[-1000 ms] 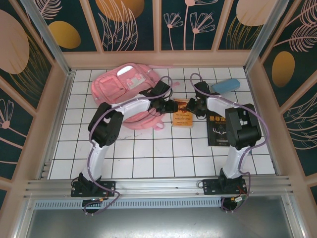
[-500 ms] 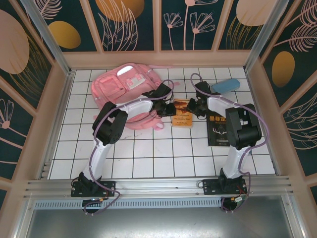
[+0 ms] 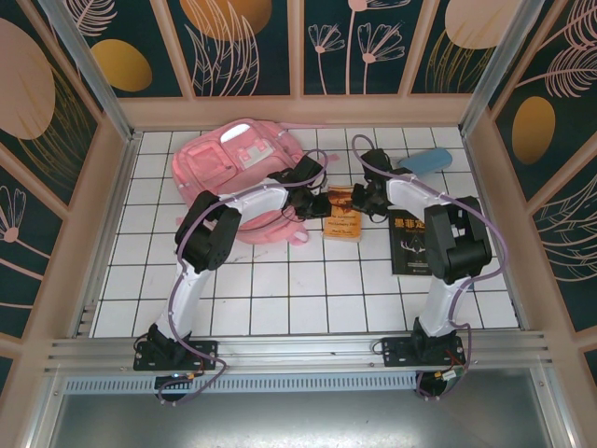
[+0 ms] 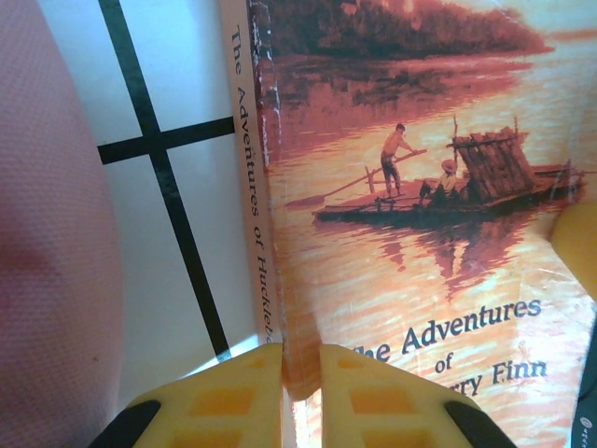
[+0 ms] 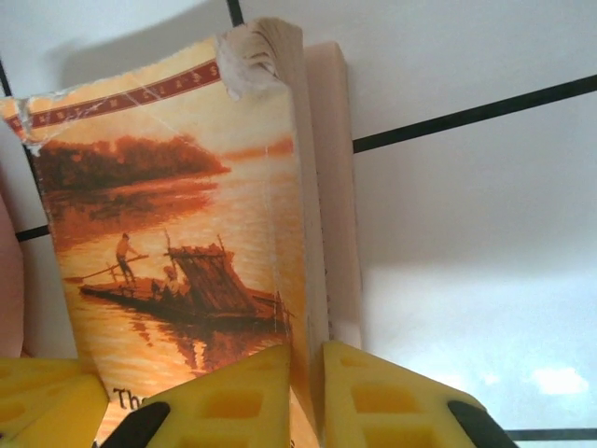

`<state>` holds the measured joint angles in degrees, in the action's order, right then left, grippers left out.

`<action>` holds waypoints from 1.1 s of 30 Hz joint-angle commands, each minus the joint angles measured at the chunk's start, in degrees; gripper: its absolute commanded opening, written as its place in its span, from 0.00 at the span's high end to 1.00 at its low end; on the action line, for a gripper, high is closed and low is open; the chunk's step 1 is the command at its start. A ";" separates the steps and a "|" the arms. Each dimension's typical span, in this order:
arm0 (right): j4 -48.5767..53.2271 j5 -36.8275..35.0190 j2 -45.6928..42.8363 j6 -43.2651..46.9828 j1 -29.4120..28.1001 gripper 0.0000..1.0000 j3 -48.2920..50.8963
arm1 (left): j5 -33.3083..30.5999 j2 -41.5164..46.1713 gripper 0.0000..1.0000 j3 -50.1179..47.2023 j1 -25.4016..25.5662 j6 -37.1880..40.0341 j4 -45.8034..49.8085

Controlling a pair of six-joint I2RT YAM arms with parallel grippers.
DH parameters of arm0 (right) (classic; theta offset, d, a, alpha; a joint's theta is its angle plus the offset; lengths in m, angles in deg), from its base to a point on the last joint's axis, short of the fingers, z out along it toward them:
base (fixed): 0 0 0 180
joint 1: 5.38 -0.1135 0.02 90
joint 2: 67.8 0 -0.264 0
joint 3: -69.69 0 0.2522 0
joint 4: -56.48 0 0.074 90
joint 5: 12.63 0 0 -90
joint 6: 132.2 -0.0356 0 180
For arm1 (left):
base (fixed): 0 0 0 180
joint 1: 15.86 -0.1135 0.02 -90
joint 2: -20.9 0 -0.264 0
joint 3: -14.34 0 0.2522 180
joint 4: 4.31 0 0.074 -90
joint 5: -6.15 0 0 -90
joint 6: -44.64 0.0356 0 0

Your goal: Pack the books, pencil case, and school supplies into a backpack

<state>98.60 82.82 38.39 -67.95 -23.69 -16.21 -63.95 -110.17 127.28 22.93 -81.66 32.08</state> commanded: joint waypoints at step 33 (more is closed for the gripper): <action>-12.81 32.30 -11.70 1.23 0.47 1.00 -13.14 | 28.11 26.53 0.02 -24.36 -20.79 -8.14 -34.43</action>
<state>91.00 109.25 25.65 -65.48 -22.77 -26.07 -43.25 -87.42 104.81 2.25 -85.44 9.15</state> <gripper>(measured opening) 0.050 0.977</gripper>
